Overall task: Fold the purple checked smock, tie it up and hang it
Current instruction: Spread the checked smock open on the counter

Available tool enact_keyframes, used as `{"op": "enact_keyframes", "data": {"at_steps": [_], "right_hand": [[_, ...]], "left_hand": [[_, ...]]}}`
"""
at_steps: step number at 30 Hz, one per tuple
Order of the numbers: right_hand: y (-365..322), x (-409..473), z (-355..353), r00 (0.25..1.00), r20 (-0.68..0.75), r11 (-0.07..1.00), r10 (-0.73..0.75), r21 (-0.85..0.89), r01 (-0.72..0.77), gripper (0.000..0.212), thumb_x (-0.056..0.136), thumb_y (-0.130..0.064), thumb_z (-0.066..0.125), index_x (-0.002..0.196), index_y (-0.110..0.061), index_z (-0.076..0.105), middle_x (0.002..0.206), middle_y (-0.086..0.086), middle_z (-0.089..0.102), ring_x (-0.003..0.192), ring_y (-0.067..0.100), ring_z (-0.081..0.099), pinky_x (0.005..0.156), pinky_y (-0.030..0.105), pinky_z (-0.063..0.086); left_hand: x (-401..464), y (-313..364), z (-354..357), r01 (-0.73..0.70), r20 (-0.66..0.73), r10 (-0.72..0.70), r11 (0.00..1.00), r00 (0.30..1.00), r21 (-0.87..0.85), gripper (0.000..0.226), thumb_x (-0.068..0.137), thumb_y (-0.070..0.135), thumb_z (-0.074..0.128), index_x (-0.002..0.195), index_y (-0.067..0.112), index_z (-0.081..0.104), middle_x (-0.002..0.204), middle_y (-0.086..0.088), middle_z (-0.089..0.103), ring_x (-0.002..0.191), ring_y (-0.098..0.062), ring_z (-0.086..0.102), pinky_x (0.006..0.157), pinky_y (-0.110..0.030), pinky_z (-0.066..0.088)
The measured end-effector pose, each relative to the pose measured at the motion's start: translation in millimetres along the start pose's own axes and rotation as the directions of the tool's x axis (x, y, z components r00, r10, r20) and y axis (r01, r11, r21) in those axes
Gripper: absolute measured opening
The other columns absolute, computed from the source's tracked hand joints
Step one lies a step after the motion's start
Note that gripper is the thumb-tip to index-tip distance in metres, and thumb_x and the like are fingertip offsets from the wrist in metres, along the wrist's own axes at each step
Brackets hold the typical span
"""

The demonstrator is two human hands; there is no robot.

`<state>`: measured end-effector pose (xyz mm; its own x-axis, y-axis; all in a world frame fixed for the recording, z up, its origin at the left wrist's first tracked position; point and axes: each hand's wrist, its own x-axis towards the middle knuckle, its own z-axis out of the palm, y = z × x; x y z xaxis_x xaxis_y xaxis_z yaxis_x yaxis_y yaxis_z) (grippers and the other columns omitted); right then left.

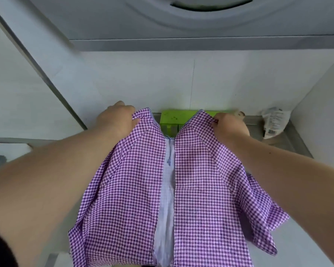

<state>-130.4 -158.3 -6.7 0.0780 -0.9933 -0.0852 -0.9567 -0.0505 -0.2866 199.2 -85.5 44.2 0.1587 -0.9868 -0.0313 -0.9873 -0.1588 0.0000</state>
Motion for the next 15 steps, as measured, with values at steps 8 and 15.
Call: {"op": "enact_keyframes", "data": {"at_steps": [8, 15], "right_hand": [[5.2, 7.4, 50.7, 0.994, 0.086, 0.979, 0.073, 0.183, -0.088, 0.026, 0.105, -0.029, 0.05, 0.12, -0.012, 0.061, 0.112, 0.013, 0.069, 0.088, 0.029, 0.058, 0.075, 0.032, 0.044], [-0.4, -9.7, 104.1, 0.95, 0.312, 0.984, -0.021, 0.174, -0.035, 0.095, 0.089, -0.036, 0.079, 0.162, -0.02, 0.019, 0.164, 0.012, 0.029, 0.141, 0.033, 0.046, 0.113, 0.046, 0.044]], "left_hand": [[36.0, 8.9, 44.7, 0.11, 0.106, -0.106, 0.994, 0.989, -0.03, 0.039, 0.107, 0.046, 0.041, 0.102, 0.016, 0.065, 0.088, -0.001, 0.067, 0.074, -0.018, 0.059, 0.065, -0.033, 0.044], [53.1, 3.5, 95.5, 0.222, 0.235, -0.168, 0.948, 0.957, -0.227, 0.048, 0.108, 0.043, 0.038, 0.086, 0.011, 0.067, 0.07, -0.005, 0.073, 0.061, -0.024, 0.071, 0.066, -0.034, 0.061]]}}
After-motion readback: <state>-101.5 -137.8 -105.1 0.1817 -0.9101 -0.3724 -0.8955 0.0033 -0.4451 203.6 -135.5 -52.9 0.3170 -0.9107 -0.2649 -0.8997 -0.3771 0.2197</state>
